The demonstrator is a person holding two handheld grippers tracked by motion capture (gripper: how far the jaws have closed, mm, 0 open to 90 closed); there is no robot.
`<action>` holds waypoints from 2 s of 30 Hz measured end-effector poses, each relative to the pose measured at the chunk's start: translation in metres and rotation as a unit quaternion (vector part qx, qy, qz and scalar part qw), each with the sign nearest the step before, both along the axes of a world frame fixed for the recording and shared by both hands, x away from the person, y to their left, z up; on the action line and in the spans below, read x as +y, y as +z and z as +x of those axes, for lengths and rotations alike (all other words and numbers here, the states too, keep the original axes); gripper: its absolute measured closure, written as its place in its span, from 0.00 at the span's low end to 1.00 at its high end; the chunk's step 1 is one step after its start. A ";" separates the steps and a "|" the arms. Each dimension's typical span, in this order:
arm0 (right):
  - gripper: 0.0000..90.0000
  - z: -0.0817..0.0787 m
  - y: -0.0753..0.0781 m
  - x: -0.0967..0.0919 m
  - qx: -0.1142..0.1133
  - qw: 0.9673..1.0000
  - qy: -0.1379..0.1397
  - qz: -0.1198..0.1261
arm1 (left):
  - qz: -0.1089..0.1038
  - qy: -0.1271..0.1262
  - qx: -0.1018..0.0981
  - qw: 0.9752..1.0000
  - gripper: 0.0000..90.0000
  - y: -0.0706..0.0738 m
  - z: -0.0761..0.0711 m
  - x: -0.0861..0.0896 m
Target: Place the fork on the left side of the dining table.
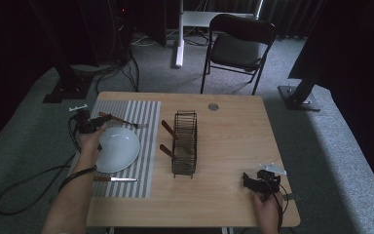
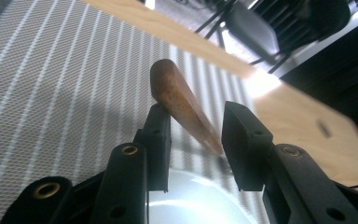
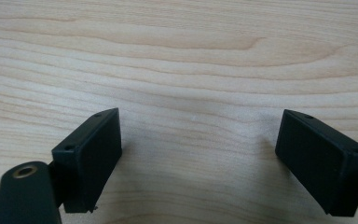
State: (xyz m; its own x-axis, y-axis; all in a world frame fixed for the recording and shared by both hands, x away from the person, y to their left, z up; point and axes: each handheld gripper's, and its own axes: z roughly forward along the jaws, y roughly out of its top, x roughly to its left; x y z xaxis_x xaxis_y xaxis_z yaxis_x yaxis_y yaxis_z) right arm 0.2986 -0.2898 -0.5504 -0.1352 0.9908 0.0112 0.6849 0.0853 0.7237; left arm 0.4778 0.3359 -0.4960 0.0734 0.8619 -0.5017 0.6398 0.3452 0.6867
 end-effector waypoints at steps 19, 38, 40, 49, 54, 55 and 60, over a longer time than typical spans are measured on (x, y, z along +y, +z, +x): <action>0.16 0.000 0.000 0.000 0.000 1.000 0.000 0.000 | 0.094 0.013 0.053 0.994 0.49 -0.021 0.009 0.001; 0.16 0.000 0.000 0.000 0.000 1.000 0.000 0.000 | 0.143 0.040 0.064 0.987 0.30 -0.012 0.012 -0.001; 0.16 0.000 0.000 0.000 0.000 1.000 0.000 0.000 | 0.150 0.042 0.064 0.986 0.30 -0.010 0.014 -0.002; 0.16 0.000 0.000 0.000 0.000 1.000 0.000 0.000 | 0.169 0.034 0.076 0.982 0.30 -0.008 0.031 -0.001; 0.16 0.000 0.000 0.000 0.000 1.000 -0.001 0.000 | 0.190 0.026 0.076 0.979 0.30 -0.002 0.049 -0.002; 0.16 0.000 0.000 0.000 0.000 1.000 -0.001 0.001 | 0.198 0.026 0.076 0.977 0.30 -0.001 0.053 -0.002; 0.16 0.000 0.000 0.000 0.000 1.000 -0.001 0.001 | 0.215 0.024 0.075 0.973 0.30 -0.002 0.065 -0.004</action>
